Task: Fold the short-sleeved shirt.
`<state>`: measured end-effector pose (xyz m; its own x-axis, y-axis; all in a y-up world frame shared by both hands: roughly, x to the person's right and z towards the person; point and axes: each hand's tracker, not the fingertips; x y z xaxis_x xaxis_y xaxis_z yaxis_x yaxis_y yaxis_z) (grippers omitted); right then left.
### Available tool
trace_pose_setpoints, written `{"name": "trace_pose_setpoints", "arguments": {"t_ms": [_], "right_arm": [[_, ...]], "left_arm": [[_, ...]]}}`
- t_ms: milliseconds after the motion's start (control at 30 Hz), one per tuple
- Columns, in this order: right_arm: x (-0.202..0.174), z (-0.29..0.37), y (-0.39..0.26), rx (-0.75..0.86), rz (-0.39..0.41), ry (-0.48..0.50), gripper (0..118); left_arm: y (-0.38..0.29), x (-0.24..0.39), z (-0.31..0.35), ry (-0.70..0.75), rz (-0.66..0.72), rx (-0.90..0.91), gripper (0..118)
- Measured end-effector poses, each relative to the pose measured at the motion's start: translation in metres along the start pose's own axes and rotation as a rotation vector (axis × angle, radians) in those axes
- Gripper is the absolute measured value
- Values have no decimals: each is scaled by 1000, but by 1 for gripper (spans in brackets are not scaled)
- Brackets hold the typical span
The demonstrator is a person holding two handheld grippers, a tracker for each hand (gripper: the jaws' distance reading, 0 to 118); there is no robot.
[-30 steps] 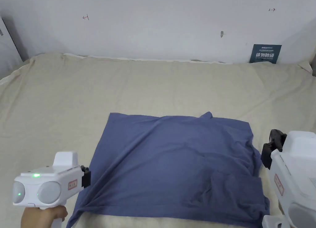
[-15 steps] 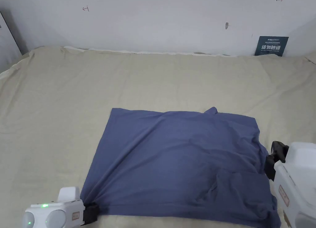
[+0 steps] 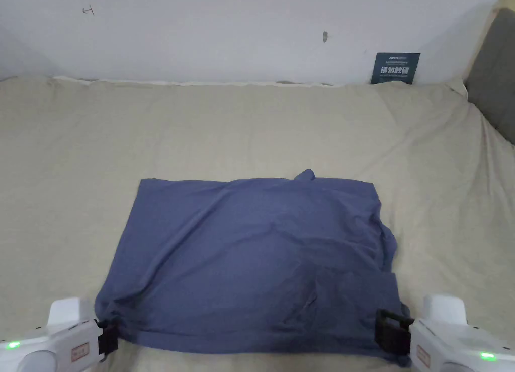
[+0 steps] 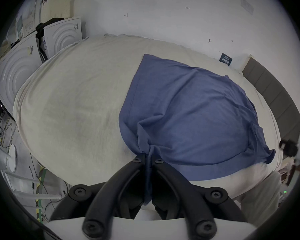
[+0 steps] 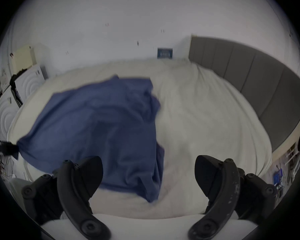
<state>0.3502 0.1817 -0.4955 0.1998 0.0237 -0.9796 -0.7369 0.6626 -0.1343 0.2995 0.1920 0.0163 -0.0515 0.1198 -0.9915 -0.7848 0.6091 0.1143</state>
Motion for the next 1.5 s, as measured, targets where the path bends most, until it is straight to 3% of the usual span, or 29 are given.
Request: {"name": "trace_pose_setpoints", "arguments": {"t_ms": [67,133,200,267,300,367,533,800,1033,1233,1367,1433,1500], "right_arm": [[-1,-14,-12,-69,-3,-6,109],[0,-26,-20,-83,-11,16,98],[0,-33,-26,-101,-32,45,67],[1,-32,-27,-95,-62,120,18],[2,-31,-26,-79,-58,111,8],[0,-25,-21,-48,-18,91,6],[2,1,19,50,-33,99,6],[-16,-16,107,124,-16,88,6],[-24,-99,151,20,-16,38,6],[-23,-173,146,-145,-60,7,7],[-28,-177,137,-165,-74,5,7],[-31,-166,142,-160,-68,6,9],[-19,-157,150,-107,-74,15,43]], "left_arm": [[1,1,0,3,-7,3,7],[2,0,-3,5,-6,-4,7],[2,0,-4,8,-4,-7,7],[3,-1,-5,14,-2,-12,7],[3,-1,-5,15,1,-15,7],[7,-3,-5,13,12,-14,7],[39,-2,0,-9,37,17,7],[129,18,-39,0,-63,58,7],[183,35,-112,21,-113,-33,7],[189,39,-181,70,-152,-158,6],[183,40,-192,81,-135,-191,8],[185,41,-182,87,-118,-176,23],[189,43,-166,61,-101,-142,74]]}}
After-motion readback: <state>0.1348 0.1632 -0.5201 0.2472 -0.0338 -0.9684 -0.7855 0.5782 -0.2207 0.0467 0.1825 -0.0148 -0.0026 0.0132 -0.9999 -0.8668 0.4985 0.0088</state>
